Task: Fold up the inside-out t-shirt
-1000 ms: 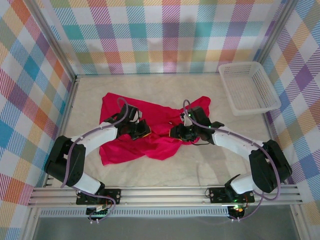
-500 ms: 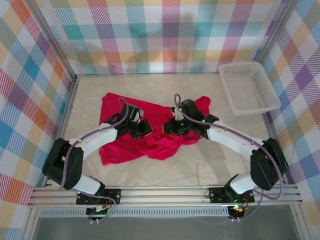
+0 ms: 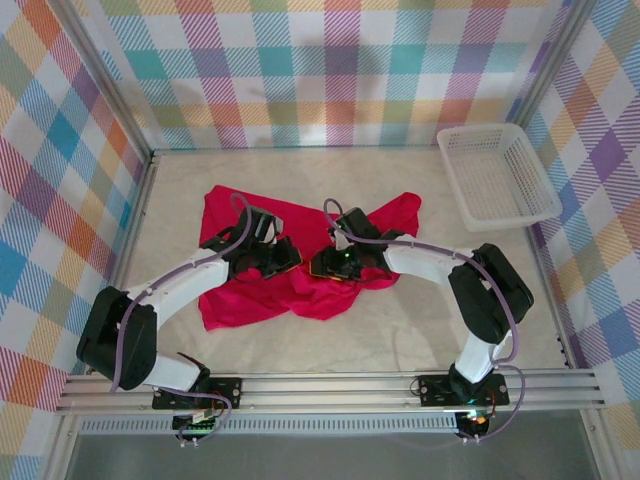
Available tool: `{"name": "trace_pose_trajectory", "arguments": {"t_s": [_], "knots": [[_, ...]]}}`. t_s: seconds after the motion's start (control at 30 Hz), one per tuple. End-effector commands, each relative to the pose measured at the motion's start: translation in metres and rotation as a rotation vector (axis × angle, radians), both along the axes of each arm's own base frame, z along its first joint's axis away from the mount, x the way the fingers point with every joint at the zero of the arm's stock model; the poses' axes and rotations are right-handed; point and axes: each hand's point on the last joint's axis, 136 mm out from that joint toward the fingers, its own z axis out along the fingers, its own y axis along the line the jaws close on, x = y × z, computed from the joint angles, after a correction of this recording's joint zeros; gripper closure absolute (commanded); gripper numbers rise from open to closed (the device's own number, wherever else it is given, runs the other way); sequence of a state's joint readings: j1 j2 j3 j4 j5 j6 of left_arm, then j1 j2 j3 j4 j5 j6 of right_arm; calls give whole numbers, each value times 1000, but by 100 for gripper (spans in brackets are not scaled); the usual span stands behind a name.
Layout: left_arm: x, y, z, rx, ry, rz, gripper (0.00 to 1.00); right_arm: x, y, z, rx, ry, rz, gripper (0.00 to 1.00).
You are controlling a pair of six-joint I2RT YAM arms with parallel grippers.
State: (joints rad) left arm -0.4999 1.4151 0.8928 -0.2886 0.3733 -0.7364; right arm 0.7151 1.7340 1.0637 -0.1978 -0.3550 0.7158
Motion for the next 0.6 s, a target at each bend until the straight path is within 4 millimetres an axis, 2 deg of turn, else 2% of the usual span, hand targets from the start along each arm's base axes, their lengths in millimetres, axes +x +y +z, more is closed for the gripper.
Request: {"name": "trace_pose_trajectory", "arguments": {"t_s": [0.0, 0.1, 0.2, 0.3, 0.4, 0.57], "knots": [[-2, -1, 9, 3, -23, -15, 100, 4, 13, 4, 58, -6, -1, 53], [-2, 0, 9, 4, -22, -14, 100, 8, 17, -1, 74, 20, -29, 65], [-1, 3, 10, 1, -23, -8, 100, 8, 20, -3, 87, 52, -52, 84], [1, 7, 13, 0, -25, -2, 100, 6, 17, 11, 89, 47, -56, 99], [7, 9, 15, 1, -33, 9, 100, 4, 7, 44, 55, -10, -37, 100], [21, 1, 17, -15, -42, 4, 100, -3, -11, 119, 18, -149, 24, 100]]}}
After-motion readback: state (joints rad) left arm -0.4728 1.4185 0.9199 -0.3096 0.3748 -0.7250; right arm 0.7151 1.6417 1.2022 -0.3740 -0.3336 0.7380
